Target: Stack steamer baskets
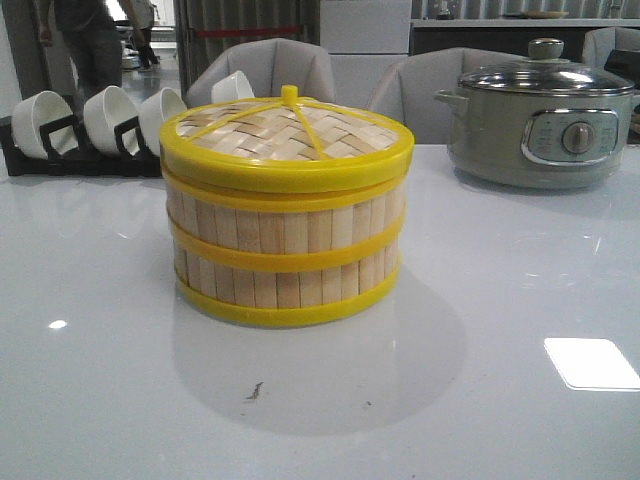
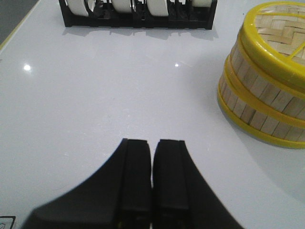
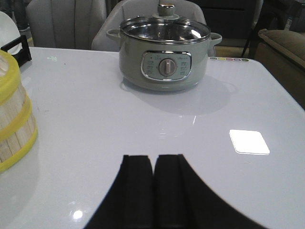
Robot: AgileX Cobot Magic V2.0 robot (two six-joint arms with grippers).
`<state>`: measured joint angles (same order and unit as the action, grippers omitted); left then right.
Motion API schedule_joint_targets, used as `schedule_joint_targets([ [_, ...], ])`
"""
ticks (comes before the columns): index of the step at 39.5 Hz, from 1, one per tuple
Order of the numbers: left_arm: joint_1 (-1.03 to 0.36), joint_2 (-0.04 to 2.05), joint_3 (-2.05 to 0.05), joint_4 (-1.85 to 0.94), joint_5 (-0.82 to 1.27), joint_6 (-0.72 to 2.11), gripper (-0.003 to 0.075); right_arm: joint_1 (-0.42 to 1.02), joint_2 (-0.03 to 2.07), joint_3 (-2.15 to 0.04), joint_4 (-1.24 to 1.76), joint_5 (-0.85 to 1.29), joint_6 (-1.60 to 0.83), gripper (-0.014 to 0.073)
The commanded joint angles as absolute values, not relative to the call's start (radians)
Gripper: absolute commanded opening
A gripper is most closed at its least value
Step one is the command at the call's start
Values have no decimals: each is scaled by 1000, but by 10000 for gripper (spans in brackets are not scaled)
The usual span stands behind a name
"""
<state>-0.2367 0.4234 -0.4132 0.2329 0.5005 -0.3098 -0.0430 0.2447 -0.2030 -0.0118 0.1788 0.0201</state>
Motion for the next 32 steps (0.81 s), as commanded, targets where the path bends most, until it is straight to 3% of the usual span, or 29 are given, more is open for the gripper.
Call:
schedule_joint_targets([
  [1,-237,429,-442,242,424,-316,85,-50,253,-232,-23,98,15,46],
  [11,-237,419,-441,326,397,-316,85,-50,253,-232,-23,98,15,46],
  [22,-227,309,-282,311,-53,-316,85,-50,253,-232,-23,98,15,46],
  [32,-138,173,-123,213,-142,-316,85,-50,253,-232,-23,98,15,46],
])
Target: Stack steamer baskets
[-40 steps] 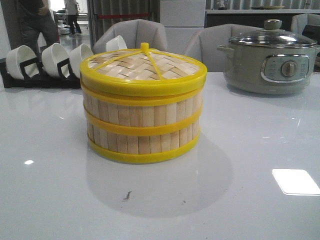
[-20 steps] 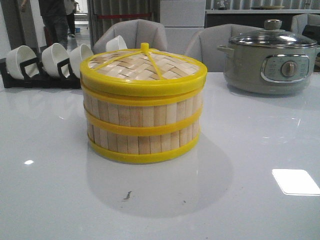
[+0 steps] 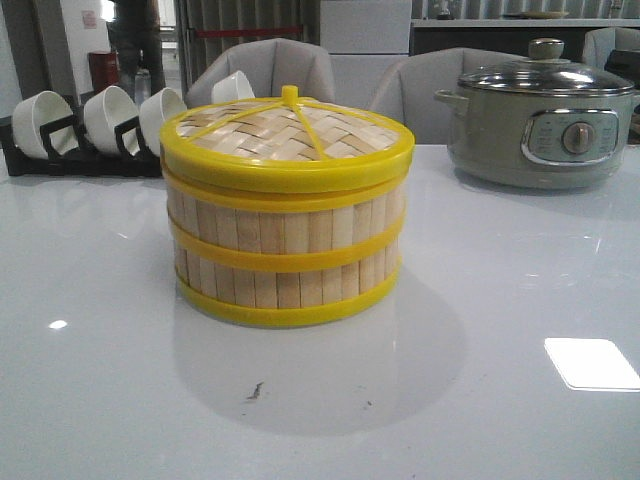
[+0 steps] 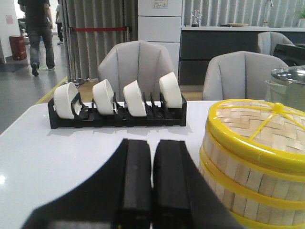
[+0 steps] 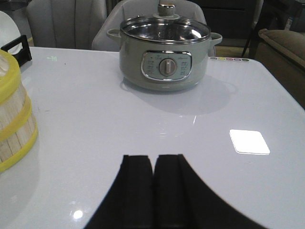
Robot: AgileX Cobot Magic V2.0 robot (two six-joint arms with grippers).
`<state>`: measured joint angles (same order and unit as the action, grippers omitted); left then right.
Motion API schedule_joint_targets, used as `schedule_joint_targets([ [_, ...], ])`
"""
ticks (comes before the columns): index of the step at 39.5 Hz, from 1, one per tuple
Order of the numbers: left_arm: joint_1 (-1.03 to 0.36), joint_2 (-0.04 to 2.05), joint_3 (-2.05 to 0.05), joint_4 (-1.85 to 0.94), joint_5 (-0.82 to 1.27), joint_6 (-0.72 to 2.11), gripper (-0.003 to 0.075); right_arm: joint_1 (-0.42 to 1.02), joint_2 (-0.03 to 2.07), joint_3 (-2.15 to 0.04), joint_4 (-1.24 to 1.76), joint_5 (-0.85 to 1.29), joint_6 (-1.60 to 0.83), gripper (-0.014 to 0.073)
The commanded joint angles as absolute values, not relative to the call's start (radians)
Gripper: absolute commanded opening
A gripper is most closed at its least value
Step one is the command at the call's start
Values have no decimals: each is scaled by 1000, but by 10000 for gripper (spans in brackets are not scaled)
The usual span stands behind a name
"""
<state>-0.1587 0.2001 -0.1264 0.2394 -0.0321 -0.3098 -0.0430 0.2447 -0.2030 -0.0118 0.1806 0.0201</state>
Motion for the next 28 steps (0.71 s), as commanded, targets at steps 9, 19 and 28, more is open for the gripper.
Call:
schedule_joint_targets([
  [9,-77,69,-37,192,-183,-316,85,-50,253,-232,-23,98,15,46],
  [19,-41,18,7,132,-202,-316,85,-50,253,-232,-23,98,15,46],
  [28,-41,-21,7,132,-178,-316,85,-50,253,-232,-23,99,15,46],
])
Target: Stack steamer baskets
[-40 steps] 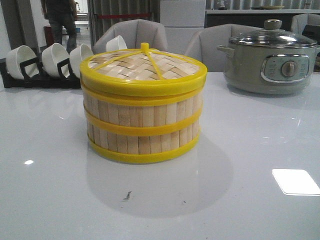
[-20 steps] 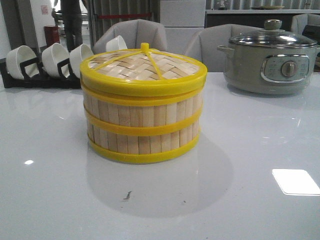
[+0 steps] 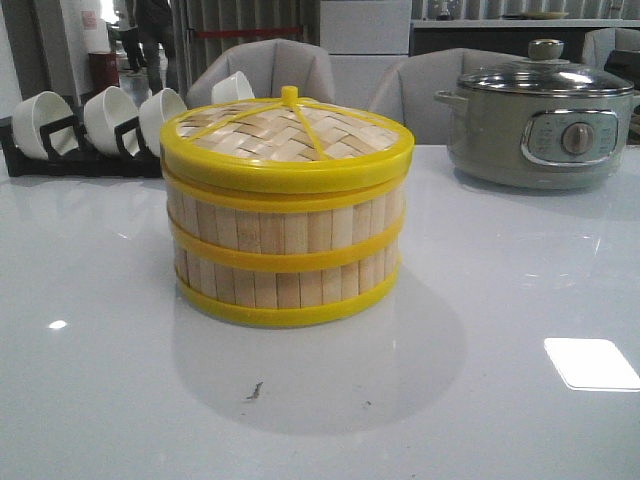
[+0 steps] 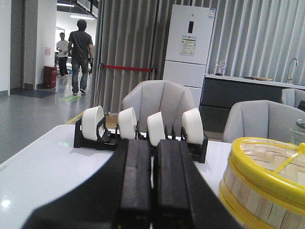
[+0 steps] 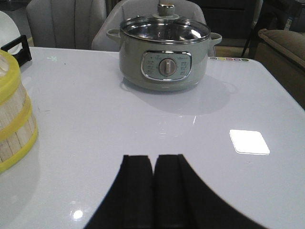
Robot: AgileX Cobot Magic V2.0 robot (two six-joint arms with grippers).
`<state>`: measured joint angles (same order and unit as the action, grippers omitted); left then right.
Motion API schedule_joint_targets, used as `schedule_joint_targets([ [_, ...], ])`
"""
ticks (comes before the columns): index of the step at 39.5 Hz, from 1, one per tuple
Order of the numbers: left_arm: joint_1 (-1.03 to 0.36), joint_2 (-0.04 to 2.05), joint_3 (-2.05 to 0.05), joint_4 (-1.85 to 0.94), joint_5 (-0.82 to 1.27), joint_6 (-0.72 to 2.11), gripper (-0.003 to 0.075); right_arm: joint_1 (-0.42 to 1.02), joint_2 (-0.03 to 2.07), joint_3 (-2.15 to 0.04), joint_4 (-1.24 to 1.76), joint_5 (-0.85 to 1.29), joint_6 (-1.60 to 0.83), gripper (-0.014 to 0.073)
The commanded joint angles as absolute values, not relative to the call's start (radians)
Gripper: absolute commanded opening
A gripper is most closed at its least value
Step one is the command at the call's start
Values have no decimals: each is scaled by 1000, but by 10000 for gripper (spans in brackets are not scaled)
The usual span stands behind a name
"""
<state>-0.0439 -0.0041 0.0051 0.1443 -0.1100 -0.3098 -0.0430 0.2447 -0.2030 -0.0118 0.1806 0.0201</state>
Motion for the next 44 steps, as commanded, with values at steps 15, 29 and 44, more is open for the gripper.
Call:
schedule_joint_targets([
  [15,-41,-19,7,132,-161,-316,85,-50,254,-232,-23,101,15,46],
  [29,-41,-19,7,101,-166,-279,85,-50,254,-232,-23,101,15,46],
  [44,-41,-19,7,9,-162,-145,85,-50,254,-232,-23,105,15,46],
])
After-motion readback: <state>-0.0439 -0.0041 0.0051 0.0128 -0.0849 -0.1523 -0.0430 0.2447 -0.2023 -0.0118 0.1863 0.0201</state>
